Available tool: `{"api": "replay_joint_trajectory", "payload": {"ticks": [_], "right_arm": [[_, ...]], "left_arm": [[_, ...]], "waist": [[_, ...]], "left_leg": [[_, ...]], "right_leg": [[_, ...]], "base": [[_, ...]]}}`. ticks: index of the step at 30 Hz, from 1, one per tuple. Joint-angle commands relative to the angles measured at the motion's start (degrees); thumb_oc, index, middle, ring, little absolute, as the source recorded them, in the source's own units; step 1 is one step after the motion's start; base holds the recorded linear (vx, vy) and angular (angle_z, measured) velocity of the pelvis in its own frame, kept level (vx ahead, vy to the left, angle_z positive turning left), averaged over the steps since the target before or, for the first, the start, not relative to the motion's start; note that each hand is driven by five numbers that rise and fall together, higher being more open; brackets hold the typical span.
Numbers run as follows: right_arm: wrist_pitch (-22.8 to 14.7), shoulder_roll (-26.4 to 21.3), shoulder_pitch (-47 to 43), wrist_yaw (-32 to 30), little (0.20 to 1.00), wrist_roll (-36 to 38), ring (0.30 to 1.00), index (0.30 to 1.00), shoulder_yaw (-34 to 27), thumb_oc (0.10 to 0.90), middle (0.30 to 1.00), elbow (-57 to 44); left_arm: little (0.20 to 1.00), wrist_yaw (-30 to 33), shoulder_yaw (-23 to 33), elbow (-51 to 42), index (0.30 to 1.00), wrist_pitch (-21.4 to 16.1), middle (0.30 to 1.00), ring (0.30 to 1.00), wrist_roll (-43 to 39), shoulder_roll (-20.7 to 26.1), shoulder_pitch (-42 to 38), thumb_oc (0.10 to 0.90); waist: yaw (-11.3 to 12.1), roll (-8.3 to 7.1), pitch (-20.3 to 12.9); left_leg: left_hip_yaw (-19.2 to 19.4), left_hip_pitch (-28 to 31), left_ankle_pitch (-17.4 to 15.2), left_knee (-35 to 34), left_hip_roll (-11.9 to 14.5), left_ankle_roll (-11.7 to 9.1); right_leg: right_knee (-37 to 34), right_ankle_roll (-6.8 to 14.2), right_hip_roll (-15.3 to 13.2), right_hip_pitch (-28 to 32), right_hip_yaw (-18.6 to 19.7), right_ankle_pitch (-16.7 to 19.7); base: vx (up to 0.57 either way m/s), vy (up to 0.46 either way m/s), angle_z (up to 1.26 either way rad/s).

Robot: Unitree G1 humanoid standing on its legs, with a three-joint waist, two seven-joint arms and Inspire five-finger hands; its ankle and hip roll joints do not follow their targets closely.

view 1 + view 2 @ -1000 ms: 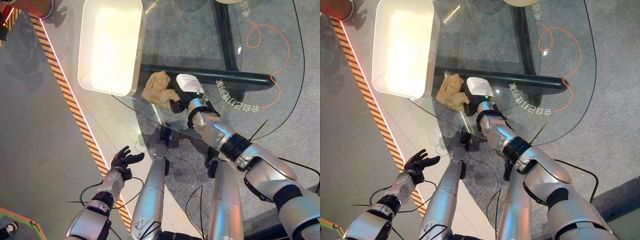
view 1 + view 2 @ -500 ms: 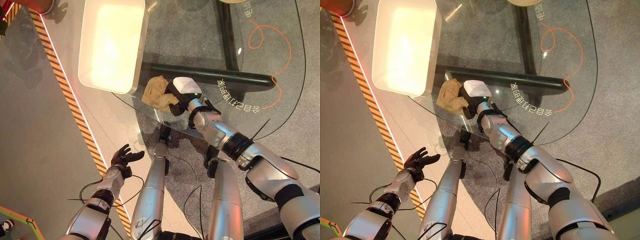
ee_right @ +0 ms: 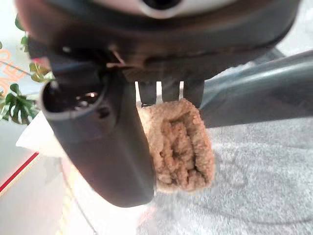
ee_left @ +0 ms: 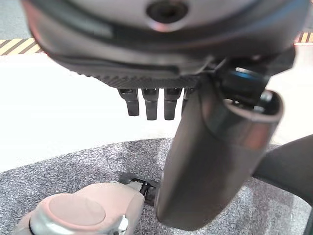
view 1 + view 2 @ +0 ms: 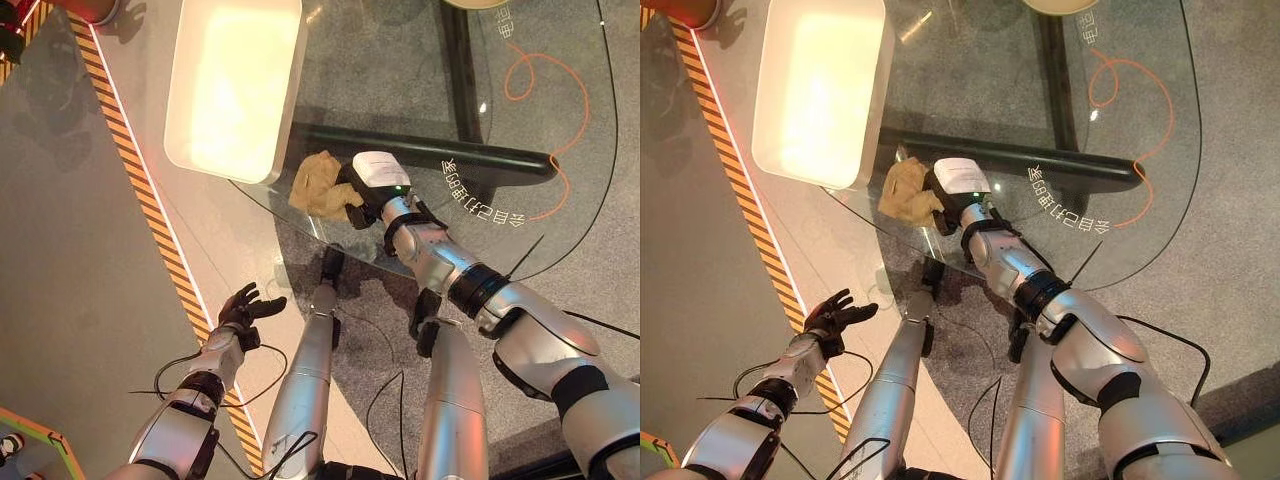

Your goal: Wipe the table with a cloth and put it in the basket.

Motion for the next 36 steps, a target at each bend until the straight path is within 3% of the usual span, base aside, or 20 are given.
{"api": "replay_joint_trajectory", "payload": {"ticks": [1, 5, 10, 17, 18, 20, 22, 23, 29, 30, 32, 33, 36], "right_arm": [[2.3, -1.7, -7.7, -14.1, 0.2, 2.4, 0.3, 0.3, -6.0, 0.1, 0.3, 2.8], [3.9, -4.3, -8.3, -22.3, 0.2, 5.4, 0.3, 0.3, -9.5, 0.1, 0.3, 4.6], [4.8, -7.0, -8.5, -26.6, 0.2, 7.8, 0.3, 0.3, -11.0, 0.1, 0.3, 5.3], [6.5, -10.6, -8.3, -29.8, 0.2, 9.7, 0.3, 0.3, -12.2, 0.1, 0.3, 8.7], [6.4, -10.8, -7.5, -30.5, 0.2, 10.1, 0.3, 0.3, -12.4, 0.1, 0.3, 9.8], [5.7, -11.4, -7.3, -31.5, 0.2, 10.3, 0.3, 0.3, -13.2, 0.1, 0.3, 11.9], [5.3, -12.1, -7.2, -32.2, 0.2, 10.5, 0.3, 0.3, -13.9, 0.1, 0.3, 13.7], [5.3, -12.6, -7.7, -32.6, 0.2, 10.9, 0.3, 0.3, -14.4, 0.1, 0.3, 14.2], [4.6, -14.9, -6.3, -34.3, 0.2, 13.2, 0.3, 0.3, -17.5, 0.1, 0.3, 18.6], [4.4, -15.1, -5.7, -34.4, 0.2, 13.0, 0.3, 0.3, -17.8, 0.1, 0.3, 19.2], [4.2, -16.2, -5.4, -34.2, 0.2, 13.7, 0.3, 0.3, -18.6, 0.1, 0.3, 20.3], [4.3, -16.4, -5.9, -34.3, 0.2, 13.6, 0.3, 0.3, -18.8, 0.1, 0.3, 20.4], [3.1, -17.6, -5.2, -34.3, 0.2, 13.7, 0.3, 0.3, -20.4, 0.1, 0.3, 23.1]], "left_arm": [[0.9, 0.5, -0.7, 3.6, 0.9, -1.9, 0.9, 0.9, 0.3, 3.4, -0.9, 0.8], [0.9, 0.8, -0.6, 3.1, 0.9, -2.2, 0.9, 0.9, -0.1, 3.5, -0.4, 0.8], [0.9, 0.9, -0.6, 2.5, 0.9, -1.7, 0.9, 0.9, -0.9, 4.0, -0.4, 0.8], [0.9, 0.6, -0.6, 2.8, 0.9, -1.8, 0.9, 0.9, -2.1, 4.6, -0.7, 0.8], [0.9, 0.6, -0.9, 2.8, 0.9, -1.8, 0.9, 0.9, -2.1, 4.5, -0.1, 0.8], [0.9, 0.4, -1.0, 3.0, 0.9, -2.2, 0.9, 0.9, -2.4, 4.5, 0.1, 0.8], [0.9, 0.4, -1.0, 3.1, 0.9, -2.3, 0.9, 0.9, -2.5, 4.6, 0.1, 0.8], [0.9, 0.5, -0.8, 3.0, 0.9, -2.2, 0.9, 0.9, -2.6, 4.8, -0.4, 0.8], [0.9, 0.6, -0.7, 2.7, 0.9, -2.0, 0.9, 0.9, -3.1, 5.4, -0.1, 0.8], [0.9, 0.5, -0.9, 2.9, 0.9, -2.0, 0.9, 0.9, -3.1, 5.4, 0.3, 0.8], [0.9, 0.6, -0.7, 2.7, 0.9, -1.7, 0.9, 0.9, -3.4, 5.8, 0.2, 0.8], [0.9, 0.6, -0.5, 2.6, 0.9, -1.7, 0.9, 0.9, -3.4, 6.0, -0.3, 0.8], [0.9, 0.7, -0.3, 2.8, 0.9, -1.2, 0.9, 0.9, -3.6, 6.5, -0.8, 0.8]], "waist": [[-0.2, -1.14, -0.8], [-0.5, -1.3, -0.8], [-1.0, -1.26, -0.8], [-1.8, -1.22, -0.8], [-1.8, -1.18, -0.8], [-1.8, -1.1, -0.8], [-1.9, -1.11, -0.8], [-2.0, -1.15, -0.8], [-2.4, -1.39, -0.8], [-2.5, -1.41, -0.8], [-2.7, -1.58, -0.8], [-2.8, -1.63, -0.8], [-3.1, -1.83, -0.8]], "left_leg": [[6.3, -0.2, -7.9, 7.5, -7.8, 9.3], [6.4, -0.9, -8.3, 7.9, -7.6, 9.6], [6.7, -1.2, -8.7, 8.1, -7.5, 9.8], [7.3, -1.7, -9.2, 8.6, -7.3, 10.0], [7.1, -0.2, -11.0, 8.9, -7.3, 9.8], [7.2, -0.2, -11.1, 8.9, -7.3, 9.9], [7.2, -0.3, -11.1, 8.9, -7.2, 9.9], [7.4, -1.8, -9.4, 8.5, -7.1, 10.2], [7.5, -2.1, -9.6, 8.6, -7.0, 10.4], [7.3, -0.8, -11.4, 9.0, -7.0, 10.2], [7.3, -1.0, -11.6, 9.2, -6.9, 10.2], [7.6, -2.5, -9.8, 8.9, -6.8, 10.4], [7.6, -2.5, -9.9, 9.0, -6.6, 10.4]], "right_leg": [[-16.4, 1.8, 1.7, 2.3, -4.0, 12.2], [-16.3, 1.9, 1.8, 1.7, -4.0, 12.3], [-16.2, 1.9, 1.9, 1.1, -3.8, 12.2], [-16.0, 1.8, 2.0, 0.5, -3.5, 12.0], [-15.2, 2.2, 2.1, 1.6, -3.0, 10.2], [-15.2, 2.3, 2.1, 1.5, -2.9, 10.2], [-15.2, 2.3, 2.2, 1.4, -2.9, 10.2], [-16.0, 1.8, 2.2, 0.2, -3.4, 11.9], [-15.9, 1.8, 2.5, -0.1, -3.2, 11.8], [-15.1, 2.3, 2.7, 1.0, -2.6, 10.1], [-15.0, 2.3, 2.8, 0.7, -2.4, 10.1], [-15.8, 1.8, 2.8, -0.4, -3.0, 11.8], [-15.7, 1.9, 2.9, -0.6, -2.8, 11.9]], "base": [[0.0, 0.0, 0.0], [0.0, 0.0, 0.0], [0.0, 0.005, 0.01], [0.01, 0.001, 0.0], [0.06, -0.004, 0.0], [0.03, -0.005, 0.0], [-0.03, 0.003, -0.01], [-0.07, 0.002, 0.01], [0.0, -0.01, 0.05], [0.06, -0.02, 0.01], [0.0, -0.011, -0.01], [-0.07, 0.002, -0.02], [-0.03, -0.006, -0.03]]}}
